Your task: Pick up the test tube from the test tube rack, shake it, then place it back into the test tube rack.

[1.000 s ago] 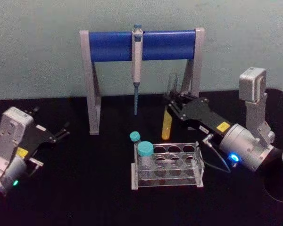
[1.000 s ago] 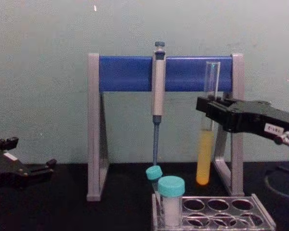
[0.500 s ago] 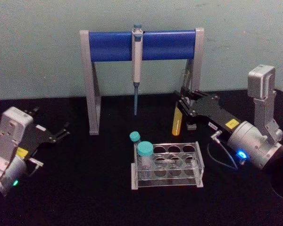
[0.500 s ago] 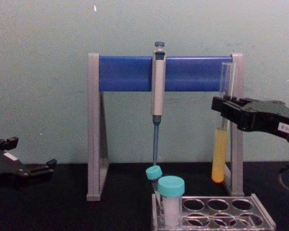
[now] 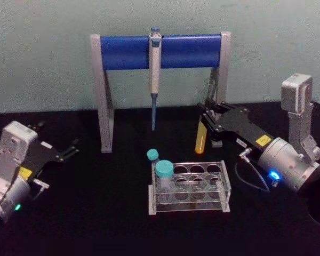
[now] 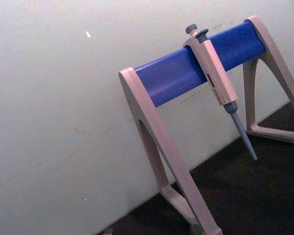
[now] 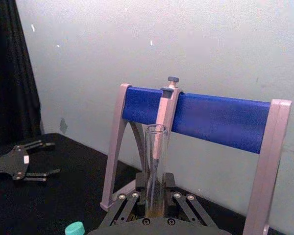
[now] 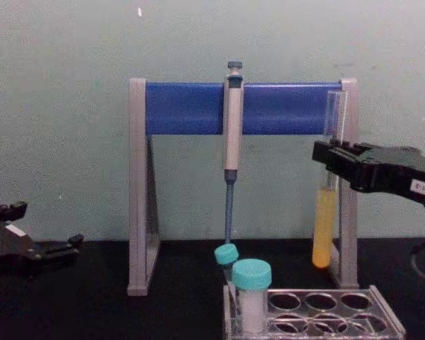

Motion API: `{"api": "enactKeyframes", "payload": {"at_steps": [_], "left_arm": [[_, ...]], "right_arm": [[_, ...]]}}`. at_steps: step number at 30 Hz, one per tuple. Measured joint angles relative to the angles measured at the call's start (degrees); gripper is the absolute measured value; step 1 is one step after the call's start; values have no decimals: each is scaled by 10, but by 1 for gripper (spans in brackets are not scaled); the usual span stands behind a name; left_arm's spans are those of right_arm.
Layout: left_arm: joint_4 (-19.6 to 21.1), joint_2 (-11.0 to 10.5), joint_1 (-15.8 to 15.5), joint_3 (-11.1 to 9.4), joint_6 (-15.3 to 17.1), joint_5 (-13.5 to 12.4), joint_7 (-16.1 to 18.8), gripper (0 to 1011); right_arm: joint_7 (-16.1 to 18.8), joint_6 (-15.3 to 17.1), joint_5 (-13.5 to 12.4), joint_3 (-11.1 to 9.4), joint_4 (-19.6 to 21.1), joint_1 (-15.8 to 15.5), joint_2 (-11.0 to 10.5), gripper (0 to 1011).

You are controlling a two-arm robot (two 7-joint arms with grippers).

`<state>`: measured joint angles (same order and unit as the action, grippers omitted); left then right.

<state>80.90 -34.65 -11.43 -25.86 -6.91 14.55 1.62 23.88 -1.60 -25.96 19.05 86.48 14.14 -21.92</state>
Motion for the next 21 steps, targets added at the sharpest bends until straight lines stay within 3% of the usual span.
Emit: {"api": "enactKeyframes", "payload": {"at_steps": [13, 21], "left_arm": [[0, 0, 0, 0, 0, 0, 0, 1010], [0, 0, 0, 0, 0, 0, 0, 1010]], "right_arm": [[11, -2, -2, -1, 29, -13, -10, 220], [15, 0, -15, -5, 68, -43, -27, 220]]}}
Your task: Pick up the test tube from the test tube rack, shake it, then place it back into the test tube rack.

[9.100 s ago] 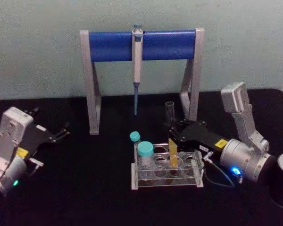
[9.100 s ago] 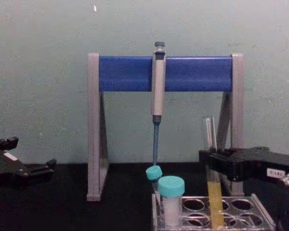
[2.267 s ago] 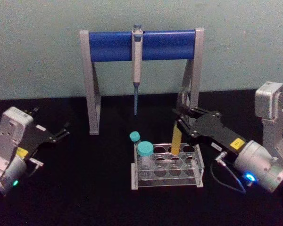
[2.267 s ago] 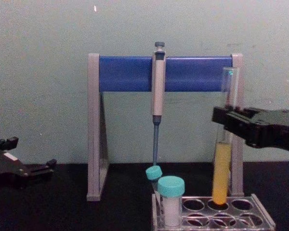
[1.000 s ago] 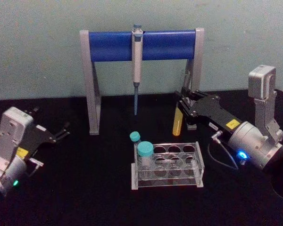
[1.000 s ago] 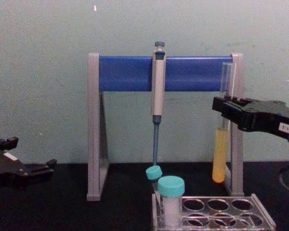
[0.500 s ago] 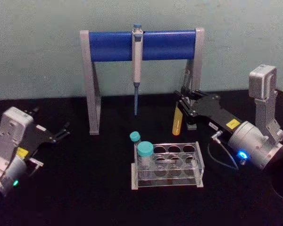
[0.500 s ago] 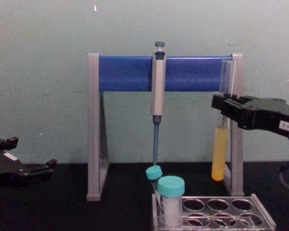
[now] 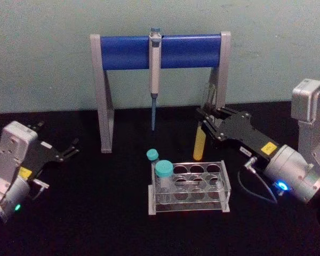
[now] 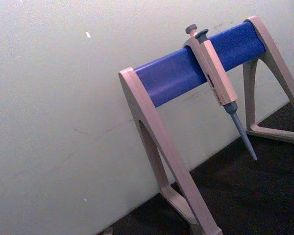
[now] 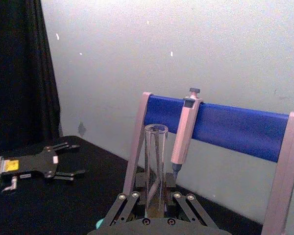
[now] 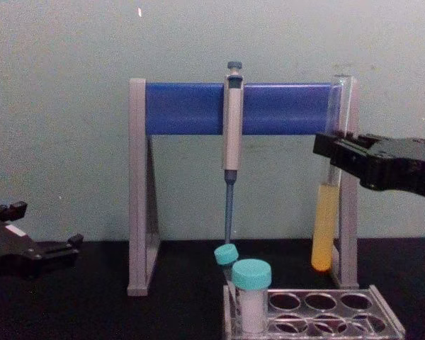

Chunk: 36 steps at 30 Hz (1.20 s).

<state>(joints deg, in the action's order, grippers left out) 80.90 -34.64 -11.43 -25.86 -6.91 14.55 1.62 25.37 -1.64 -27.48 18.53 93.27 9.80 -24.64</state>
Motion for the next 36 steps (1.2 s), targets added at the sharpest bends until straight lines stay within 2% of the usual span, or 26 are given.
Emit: {"api": "enactKeyframes", "payload": {"at_steps": [6, 14, 36], "left_arm": [[0, 0, 0, 0, 0, 0, 0, 1010], [0, 0, 0, 0, 0, 0, 0, 1010], [0, 0, 0, 0, 0, 0, 0, 1010]], "right_arm": [[-3, 3, -3, 0, 16, -20, -8, 220], [-14, 3, 3, 2, 15, -30, -11, 220], [-9, -6, 15, 7, -26, -9, 5, 220]]}}
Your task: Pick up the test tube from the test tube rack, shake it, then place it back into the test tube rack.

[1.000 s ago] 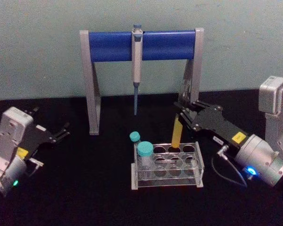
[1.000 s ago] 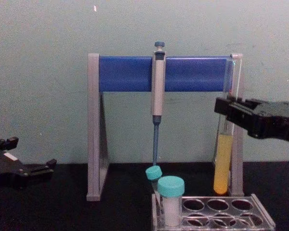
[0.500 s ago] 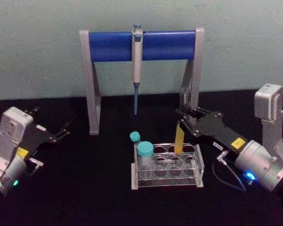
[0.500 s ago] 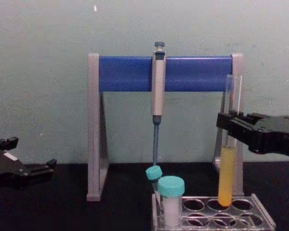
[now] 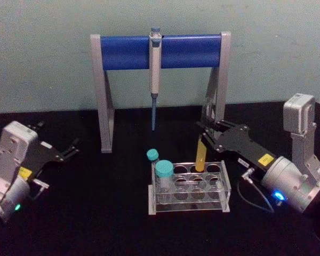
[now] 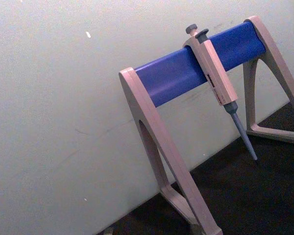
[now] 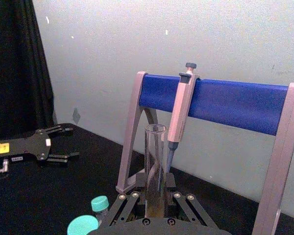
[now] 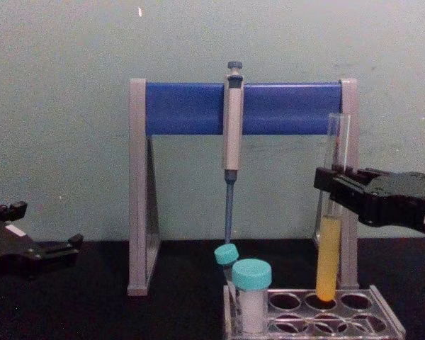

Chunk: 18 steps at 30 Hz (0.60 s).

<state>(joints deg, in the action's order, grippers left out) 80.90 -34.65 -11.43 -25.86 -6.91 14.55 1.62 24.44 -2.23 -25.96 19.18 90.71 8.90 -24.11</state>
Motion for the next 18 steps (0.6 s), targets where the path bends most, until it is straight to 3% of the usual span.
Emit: {"api": "enactKeyframes", "payload": {"at_steps": [18], "left_arm": [[0, 0, 0, 0, 0, 0, 0, 1010]], "right_arm": [[7, -7, 3, 5, -26, 9, 9, 220]]}}
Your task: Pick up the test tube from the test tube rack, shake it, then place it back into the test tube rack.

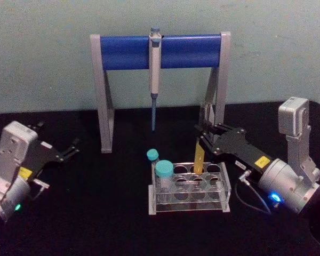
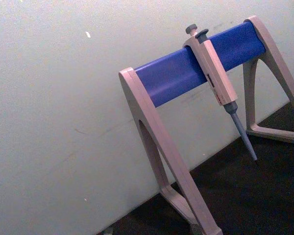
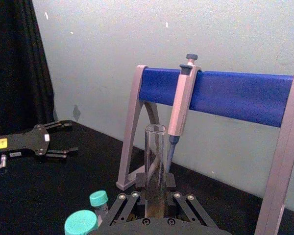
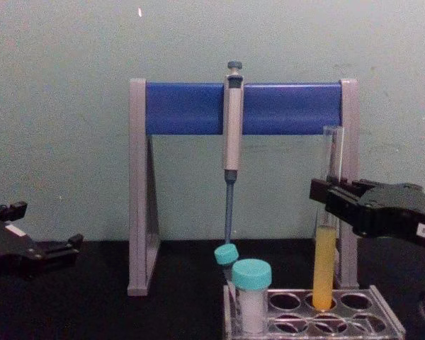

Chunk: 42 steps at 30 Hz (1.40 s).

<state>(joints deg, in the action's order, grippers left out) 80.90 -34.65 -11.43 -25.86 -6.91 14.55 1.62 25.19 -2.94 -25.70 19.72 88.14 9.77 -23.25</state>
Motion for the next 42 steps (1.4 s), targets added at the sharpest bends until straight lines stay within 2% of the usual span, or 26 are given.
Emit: {"api": "enactKeyframes", "payload": {"at_steps": [42], "left_arm": [[0, 0, 0, 0, 0, 0, 0, 1010]], "right_arm": [[-2, -4, 11, 6, -45, -11, 18, 220]]}}
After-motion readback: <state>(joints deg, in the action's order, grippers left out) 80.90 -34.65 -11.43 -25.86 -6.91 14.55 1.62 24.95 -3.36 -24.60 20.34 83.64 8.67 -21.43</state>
